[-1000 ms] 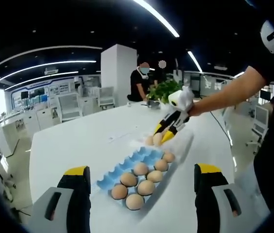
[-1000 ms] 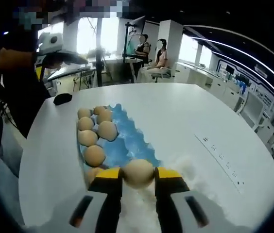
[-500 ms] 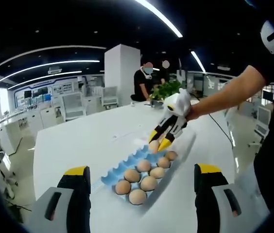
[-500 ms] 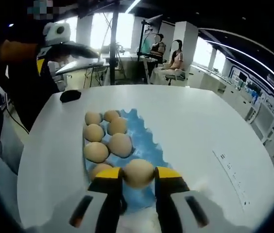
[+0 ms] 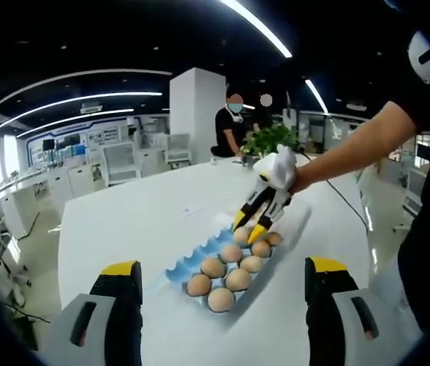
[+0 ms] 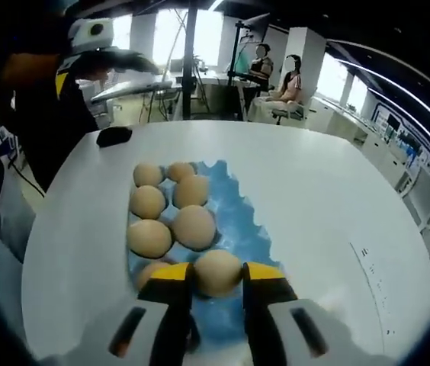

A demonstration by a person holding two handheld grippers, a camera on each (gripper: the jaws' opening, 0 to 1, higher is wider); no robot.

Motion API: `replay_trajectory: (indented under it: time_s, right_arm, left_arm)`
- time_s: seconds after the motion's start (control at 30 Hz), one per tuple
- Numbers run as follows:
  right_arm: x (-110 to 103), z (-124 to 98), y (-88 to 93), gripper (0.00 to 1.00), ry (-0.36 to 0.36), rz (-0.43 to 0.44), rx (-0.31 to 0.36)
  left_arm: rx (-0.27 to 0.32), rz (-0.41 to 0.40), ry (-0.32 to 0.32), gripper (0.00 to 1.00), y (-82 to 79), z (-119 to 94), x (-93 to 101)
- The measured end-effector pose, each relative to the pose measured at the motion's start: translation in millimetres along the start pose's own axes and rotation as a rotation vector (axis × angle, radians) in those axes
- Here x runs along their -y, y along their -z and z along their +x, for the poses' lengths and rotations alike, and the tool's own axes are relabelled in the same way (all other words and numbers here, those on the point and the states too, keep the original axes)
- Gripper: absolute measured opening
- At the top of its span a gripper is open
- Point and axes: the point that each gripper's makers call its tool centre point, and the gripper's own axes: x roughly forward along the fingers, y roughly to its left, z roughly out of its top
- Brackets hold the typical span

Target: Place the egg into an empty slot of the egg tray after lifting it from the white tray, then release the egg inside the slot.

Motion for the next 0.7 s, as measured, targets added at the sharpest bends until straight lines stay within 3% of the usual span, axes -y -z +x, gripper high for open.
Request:
replay_trajectory:
  time_s: [0.7]
  right_arm:
    - [-0.3,5.2,-0.5,0.28,-0.045,0.044,-0.015]
  left_arm:
    - [-0.002,-0.003,-0.001,0.90,0.6,-0.1,-2.8]
